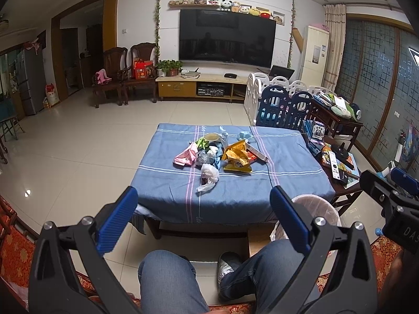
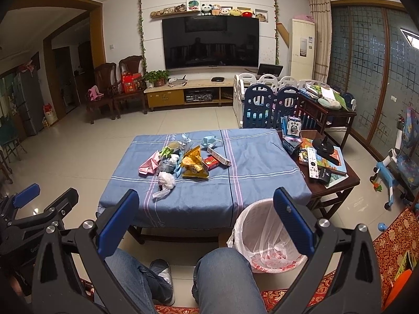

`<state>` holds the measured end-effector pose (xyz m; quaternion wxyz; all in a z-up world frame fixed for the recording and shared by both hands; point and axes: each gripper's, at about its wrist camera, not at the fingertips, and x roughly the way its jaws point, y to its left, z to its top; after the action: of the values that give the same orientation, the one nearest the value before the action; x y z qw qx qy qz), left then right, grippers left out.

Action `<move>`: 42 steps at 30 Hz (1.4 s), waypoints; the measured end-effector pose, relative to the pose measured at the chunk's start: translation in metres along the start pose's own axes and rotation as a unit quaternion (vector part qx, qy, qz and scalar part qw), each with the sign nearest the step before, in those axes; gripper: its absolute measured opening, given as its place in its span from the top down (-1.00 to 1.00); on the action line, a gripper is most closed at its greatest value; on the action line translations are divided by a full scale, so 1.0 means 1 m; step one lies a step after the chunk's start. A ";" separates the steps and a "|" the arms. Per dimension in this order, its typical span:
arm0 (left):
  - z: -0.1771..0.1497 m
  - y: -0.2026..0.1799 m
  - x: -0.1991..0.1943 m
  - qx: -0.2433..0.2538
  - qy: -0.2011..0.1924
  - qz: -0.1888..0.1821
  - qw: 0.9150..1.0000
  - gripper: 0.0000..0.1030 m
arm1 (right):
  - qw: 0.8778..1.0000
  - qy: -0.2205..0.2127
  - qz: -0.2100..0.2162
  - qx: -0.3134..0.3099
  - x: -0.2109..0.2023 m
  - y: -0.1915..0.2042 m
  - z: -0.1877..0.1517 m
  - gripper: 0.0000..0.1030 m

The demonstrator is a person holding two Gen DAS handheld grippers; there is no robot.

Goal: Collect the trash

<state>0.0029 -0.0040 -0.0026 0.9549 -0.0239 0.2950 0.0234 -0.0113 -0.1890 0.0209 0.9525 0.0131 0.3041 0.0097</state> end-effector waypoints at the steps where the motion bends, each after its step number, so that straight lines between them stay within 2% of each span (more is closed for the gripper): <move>1: -0.001 0.002 0.001 0.000 0.000 0.000 1.000 -0.95 | 1.000 0.000 0.000 -0.001 0.001 0.001 0.001 -0.94; 23: -0.001 0.008 0.013 -0.003 0.013 0.005 1.000 -0.95 | 1.000 0.006 -0.001 0.000 0.005 0.005 0.001 -0.94; 28: -0.003 0.009 0.017 -0.003 0.021 0.018 1.000 -0.95 | 1.000 0.008 -0.002 0.000 0.008 0.005 0.001 -0.94; 32: -0.004 0.010 0.023 -0.002 0.036 0.017 0.999 -0.95 | 1.000 0.015 -0.003 0.001 0.015 0.005 0.002 -0.94; 36: -0.004 0.007 0.033 0.016 0.076 0.022 0.997 -0.95 | 1.000 0.010 -0.005 0.003 0.016 0.005 0.002 -0.94; 42: -0.014 0.010 0.031 0.029 0.061 -0.048 0.997 -0.95 | 1.000 -0.006 0.001 0.013 0.021 -0.001 -0.001 -0.94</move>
<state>0.0196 0.0058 -0.0320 0.9355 -0.0119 0.3516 -0.0327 0.0055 -0.1891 0.0081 0.9540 0.0263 0.2986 0.0067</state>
